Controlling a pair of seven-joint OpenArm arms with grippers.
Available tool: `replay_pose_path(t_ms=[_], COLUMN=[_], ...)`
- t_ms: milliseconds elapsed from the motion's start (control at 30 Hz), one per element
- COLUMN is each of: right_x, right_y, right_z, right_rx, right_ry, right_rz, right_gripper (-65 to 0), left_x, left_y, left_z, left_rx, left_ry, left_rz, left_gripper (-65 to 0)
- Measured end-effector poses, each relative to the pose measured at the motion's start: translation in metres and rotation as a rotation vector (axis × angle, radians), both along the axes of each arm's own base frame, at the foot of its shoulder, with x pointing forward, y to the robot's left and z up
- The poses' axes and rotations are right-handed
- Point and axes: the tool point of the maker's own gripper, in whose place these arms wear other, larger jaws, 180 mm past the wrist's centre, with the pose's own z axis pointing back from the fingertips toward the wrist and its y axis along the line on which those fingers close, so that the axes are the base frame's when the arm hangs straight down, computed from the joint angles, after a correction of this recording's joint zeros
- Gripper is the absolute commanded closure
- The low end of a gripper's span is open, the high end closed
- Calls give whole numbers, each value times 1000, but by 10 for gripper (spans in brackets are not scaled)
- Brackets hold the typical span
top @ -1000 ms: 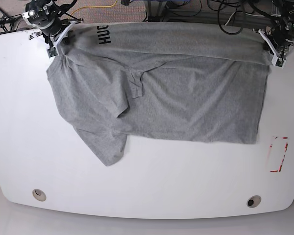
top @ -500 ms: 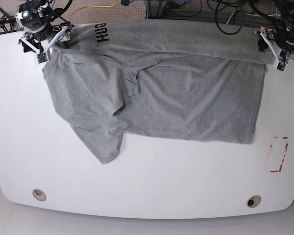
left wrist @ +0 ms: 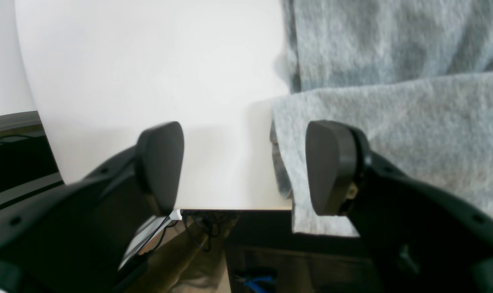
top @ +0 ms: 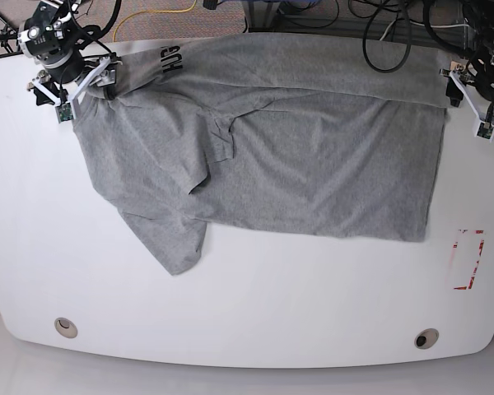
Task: Fold the T-shirt properly
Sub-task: 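Drag the shirt hem with both grippers to straighten it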
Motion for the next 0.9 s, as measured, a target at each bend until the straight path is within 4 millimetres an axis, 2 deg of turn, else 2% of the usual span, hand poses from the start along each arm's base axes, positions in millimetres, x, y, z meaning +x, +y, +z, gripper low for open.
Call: replay_pose_path(t_ms=[100,267,633,767,900], right_x=[-4,-1,-3,10,29], right_y=[-4,-1,7,8,7], right_z=[-2,0,-1,5,14], right_rx=[-7,19,70,73,57], right_ry=[38,23,35,2,-46], right_rz=[-6,2,4,3,8], right_gripper=[-509,-509,-509,-509,-509], left_x=[6,15,16,15,18], left_y=[2,8,5,5,-4], left_z=[5,14,12,11,6], left_rx=[2,10,6,5,-1], left_ry=[-22,-62,-56,-53,-40], left_rz=[7,25,18,19,-10], left_gripper=[-428,-428,-428,-426,-426])
